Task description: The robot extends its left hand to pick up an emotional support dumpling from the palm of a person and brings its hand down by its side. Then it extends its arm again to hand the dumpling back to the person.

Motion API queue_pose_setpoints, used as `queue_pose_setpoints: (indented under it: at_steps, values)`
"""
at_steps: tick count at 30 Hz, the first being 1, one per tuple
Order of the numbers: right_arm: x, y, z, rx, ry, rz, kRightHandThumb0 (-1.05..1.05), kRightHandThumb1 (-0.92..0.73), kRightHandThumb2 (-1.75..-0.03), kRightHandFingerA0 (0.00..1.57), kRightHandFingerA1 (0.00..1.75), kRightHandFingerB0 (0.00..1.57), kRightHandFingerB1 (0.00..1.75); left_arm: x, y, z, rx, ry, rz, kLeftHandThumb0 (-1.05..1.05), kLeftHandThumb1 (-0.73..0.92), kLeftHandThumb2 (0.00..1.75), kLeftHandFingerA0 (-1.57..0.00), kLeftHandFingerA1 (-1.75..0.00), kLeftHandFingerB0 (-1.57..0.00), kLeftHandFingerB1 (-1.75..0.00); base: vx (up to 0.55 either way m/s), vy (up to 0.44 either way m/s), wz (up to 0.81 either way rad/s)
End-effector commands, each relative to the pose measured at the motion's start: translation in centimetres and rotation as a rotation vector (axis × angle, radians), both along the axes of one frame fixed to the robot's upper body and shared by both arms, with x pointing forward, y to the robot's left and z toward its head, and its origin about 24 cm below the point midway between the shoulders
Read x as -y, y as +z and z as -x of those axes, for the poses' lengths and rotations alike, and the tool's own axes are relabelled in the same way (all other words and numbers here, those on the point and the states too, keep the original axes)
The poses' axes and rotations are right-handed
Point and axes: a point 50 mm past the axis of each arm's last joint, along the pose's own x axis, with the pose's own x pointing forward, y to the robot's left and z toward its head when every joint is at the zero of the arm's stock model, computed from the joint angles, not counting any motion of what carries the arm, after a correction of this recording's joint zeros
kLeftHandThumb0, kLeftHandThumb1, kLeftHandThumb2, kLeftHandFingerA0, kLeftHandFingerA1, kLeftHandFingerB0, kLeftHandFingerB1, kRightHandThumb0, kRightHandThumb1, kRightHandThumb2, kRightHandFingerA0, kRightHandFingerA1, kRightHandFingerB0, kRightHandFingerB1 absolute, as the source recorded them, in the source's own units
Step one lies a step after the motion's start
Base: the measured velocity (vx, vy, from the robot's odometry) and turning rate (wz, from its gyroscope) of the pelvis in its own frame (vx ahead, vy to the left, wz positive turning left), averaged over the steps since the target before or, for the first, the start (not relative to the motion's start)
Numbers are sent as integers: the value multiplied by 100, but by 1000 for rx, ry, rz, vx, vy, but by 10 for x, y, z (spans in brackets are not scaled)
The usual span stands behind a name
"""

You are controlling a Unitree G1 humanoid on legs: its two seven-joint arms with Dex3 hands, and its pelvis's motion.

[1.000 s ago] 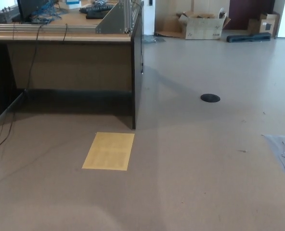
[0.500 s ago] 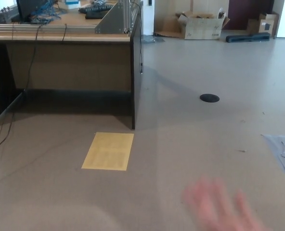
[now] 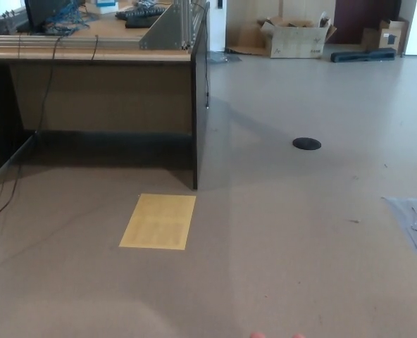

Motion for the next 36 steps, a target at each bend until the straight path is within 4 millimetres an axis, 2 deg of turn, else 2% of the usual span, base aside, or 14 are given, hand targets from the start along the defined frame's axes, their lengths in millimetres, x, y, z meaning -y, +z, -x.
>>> queue_pose_setpoints:
  at_steps: [1,9,10,11,13,14,15,17,20,21,22,24,34,36]
  values:
    - [7,3,-1,16,-30,5,-27,-59,-58,84,62,77,55,-6,5,0,29,-1,-13,-7,80,65,-80,-130,-83,-90,0,0,0]
    - [8,3,-1,16,-30,5,-27,-59,-58,84,62,77,55,-6,5,0,30,-2,-13,-7,80,65,-80,-130,-83,-90,0,0,0]
    - [5,2,-1,9,-22,5,-29,-60,-58,83,57,77,55,0,55,-30,225,-95,-137,-4,79,63,-80,-127,-89,-82,0,0,0]
    - [4,1,0,6,-18,5,-29,-60,-58,83,57,77,55,6,78,-39,308,-136,-189,-4,79,63,-80,-127,-89,-82,0,0,0]
    - [4,1,0,6,-18,5,-29,-60,-58,83,57,77,55,6,78,-39,307,-135,-189,-4,79,63,-80,-127,-89,-82,0,0,0]
    - [4,1,1,10,-18,-1,-28,-60,-58,84,62,78,56,28,137,-68,471,-251,-298,-11,75,61,-91,-122,-92,-79,0,0,0]
    - [4,1,4,18,-18,-8,-28,-61,-58,83,65,78,56,83,236,-89,753,-452,-509,-5,76,63,-89,-118,-93,-81,0,0,0]
    - [5,3,2,22,-17,-1,-29,-60,-58,83,65,78,56,110,270,-92,853,-528,-650,-7,74,62,-92,-117,-92,-82,0,0,0]
    - [5,3,2,22,-17,-1,-29,-60,-58,83,65,78,56,112,271,-91,856,-530,-659,-7,74,62,-92,-117,-92,-82,0,0,0]
    - [4,8,-5,38,-19,5,-29,-60,-59,84,59,78,55,146,304,-98,927,-647,-781,-26,71,61,-96,-105,-93,-73,0,0,0]
    - [3,8,-6,41,-19,6,-28,-60,-58,84,56,78,56,154,310,-99,942,-668,-805,-26,70,61,-97,-103,-93,-71,0,0,0]
    - [3,8,-7,42,-18,6,-28,-60,-58,84,56,78,56,160,312,-100,951,-682,-820,-26,70,61,-97,-103,-93,-71,0,0,0]
    - [4,11,-9,43,-14,7,-29,-61,-59,84,58,79,55,255,349,-92,1057,-965,-952,-13,70,61,-97,-107,-96,-72,0,0,0]
    - [4,11,-9,43,-14,8,-29,-61,-59,84,58,79,55,255,349,-92,1051,-964,-956,-13,70,61,-97,-107,-96,-72,0,0,0]
